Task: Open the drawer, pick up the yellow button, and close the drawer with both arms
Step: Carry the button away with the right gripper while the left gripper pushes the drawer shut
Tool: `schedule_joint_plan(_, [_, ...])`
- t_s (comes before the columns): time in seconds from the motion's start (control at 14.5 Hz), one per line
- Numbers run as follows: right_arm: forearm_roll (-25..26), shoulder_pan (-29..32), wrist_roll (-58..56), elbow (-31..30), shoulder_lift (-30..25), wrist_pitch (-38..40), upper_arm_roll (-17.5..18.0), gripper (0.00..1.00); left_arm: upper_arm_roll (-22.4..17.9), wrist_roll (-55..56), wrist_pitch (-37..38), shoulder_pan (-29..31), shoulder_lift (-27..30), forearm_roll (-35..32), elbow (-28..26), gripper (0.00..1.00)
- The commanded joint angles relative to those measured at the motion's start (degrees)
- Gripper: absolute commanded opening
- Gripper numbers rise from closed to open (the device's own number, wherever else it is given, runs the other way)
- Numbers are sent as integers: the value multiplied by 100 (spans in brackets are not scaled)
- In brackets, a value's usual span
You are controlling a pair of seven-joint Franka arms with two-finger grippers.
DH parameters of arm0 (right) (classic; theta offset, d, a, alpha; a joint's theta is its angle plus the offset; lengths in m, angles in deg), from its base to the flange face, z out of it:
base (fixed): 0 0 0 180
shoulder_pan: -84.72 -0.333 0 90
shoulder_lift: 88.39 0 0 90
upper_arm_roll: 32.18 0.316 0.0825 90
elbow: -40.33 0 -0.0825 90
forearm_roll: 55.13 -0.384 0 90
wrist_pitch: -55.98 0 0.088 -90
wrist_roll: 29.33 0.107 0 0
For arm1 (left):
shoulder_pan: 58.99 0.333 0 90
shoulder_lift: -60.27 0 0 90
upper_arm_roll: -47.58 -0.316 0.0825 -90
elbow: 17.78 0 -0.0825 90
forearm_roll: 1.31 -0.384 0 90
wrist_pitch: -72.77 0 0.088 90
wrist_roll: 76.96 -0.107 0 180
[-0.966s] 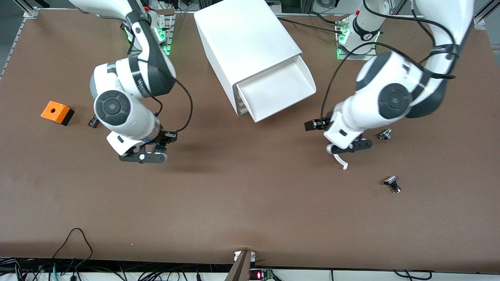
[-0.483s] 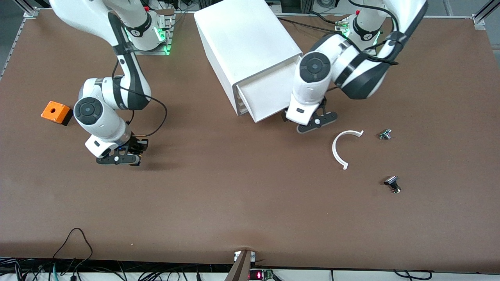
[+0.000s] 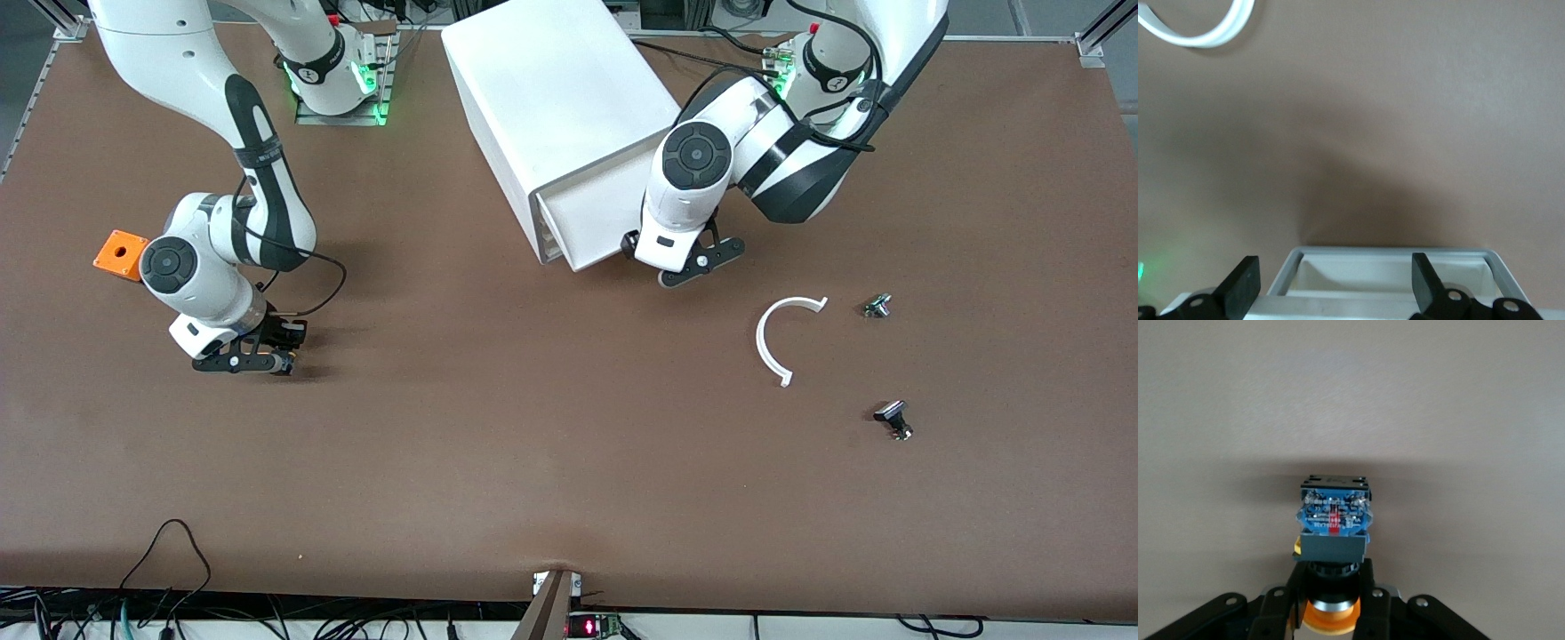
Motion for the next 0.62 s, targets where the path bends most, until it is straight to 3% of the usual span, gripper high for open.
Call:
schedule_joint_plan(0.0, [-726, 50, -688, 40, 95, -59, 46, 10, 299, -84, 14, 39, -18, 232, -52, 100])
schedule_joint_plan(0.07, [-745, 59, -689, 84, 104, -33, 46, 38, 387, -58, 32, -4, -35, 232, -52, 100])
schedule_joint_plan(0.14, [-745, 59, -698, 110, 104, -24, 46, 50, 396, -66, 49, -66, -44, 232, -52, 100])
schedule_joint_plan(0.28, [-745, 42, -698, 128, 95, -24, 46, 90, 405, -92, 58, -267, -96, 232, -61, 100])
schedule_joint_plan(0.34, [-745, 33, -706, 171, 87, -15, 46, 99, 405, -75, 58, -381, -149, 232, -61, 100])
schedule_joint_plan(0.55, [-719, -134, -654, 216, -421, 361, 11, 99, 405, -75, 110, -496, -202, 337, -61, 100])
